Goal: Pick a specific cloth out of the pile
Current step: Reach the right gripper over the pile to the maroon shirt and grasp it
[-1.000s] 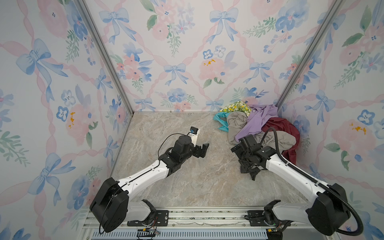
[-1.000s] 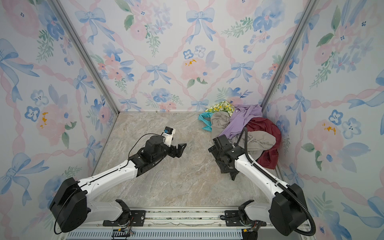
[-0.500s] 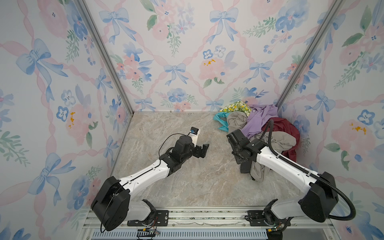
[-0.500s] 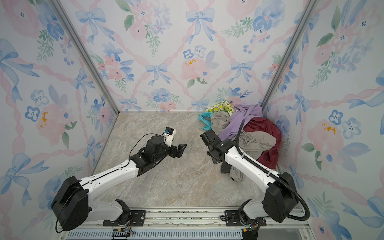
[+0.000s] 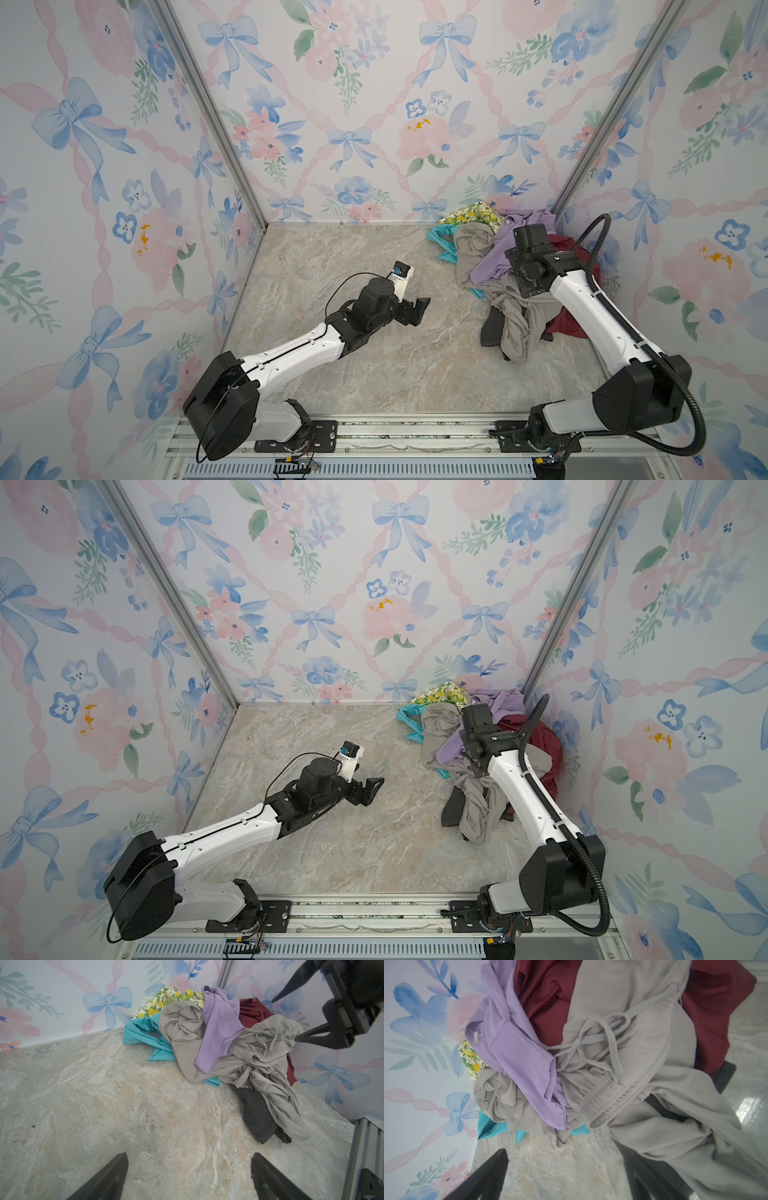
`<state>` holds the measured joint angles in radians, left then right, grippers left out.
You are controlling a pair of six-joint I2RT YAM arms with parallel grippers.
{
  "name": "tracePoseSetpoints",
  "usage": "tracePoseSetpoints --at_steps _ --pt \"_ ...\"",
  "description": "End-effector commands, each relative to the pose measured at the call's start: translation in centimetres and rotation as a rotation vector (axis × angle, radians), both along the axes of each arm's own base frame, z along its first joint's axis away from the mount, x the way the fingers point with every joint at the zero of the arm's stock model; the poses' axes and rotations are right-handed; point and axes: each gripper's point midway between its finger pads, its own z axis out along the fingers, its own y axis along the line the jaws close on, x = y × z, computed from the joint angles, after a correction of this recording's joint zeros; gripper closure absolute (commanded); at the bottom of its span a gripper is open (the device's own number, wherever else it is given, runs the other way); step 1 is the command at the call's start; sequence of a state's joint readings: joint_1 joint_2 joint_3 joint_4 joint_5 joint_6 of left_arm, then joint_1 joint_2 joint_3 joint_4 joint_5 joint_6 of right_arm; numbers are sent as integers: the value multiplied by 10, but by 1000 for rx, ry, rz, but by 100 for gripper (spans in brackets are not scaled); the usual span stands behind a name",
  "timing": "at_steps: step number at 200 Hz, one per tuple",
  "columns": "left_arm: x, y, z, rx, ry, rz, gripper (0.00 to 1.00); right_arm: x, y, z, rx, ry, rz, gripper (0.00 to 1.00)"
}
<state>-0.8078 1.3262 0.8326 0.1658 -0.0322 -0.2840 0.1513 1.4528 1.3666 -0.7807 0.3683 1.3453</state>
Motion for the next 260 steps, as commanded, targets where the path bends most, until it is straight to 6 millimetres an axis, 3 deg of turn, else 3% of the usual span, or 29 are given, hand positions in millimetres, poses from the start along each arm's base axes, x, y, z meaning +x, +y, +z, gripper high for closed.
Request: tracePoseSetpoints --at_steps 1,48,54,86,122,164,205,260 --pt "-8 -16 3 7 -8 -46 6 22 -10 4 -13 13 120 11" --pt "-34 -40 -8 60 -17 -122 6 68 -52 26 5 -37 162 16" --pt "-37 -42 -9 64 -17 -132 6 74 -58 16 21 -11 154 16" --pt "-47 -51 -19 96 -15 -169 7 97 -82 13 78 -48 146 22" --pt "-52 -55 -23 121 -24 -181 7 112 -106 6 73 2 187 21" --pt "-49 -52 -25 153 -43 -169 6 126 -130 7 -78 69 330 19" --pt "-42 -49 -28 185 -57 -148 6 128 -136 -12 -240 253 504 16" --pt "-42 -49 -28 180 -51 -150 6 127 -142 -45 -239 337 534 17"
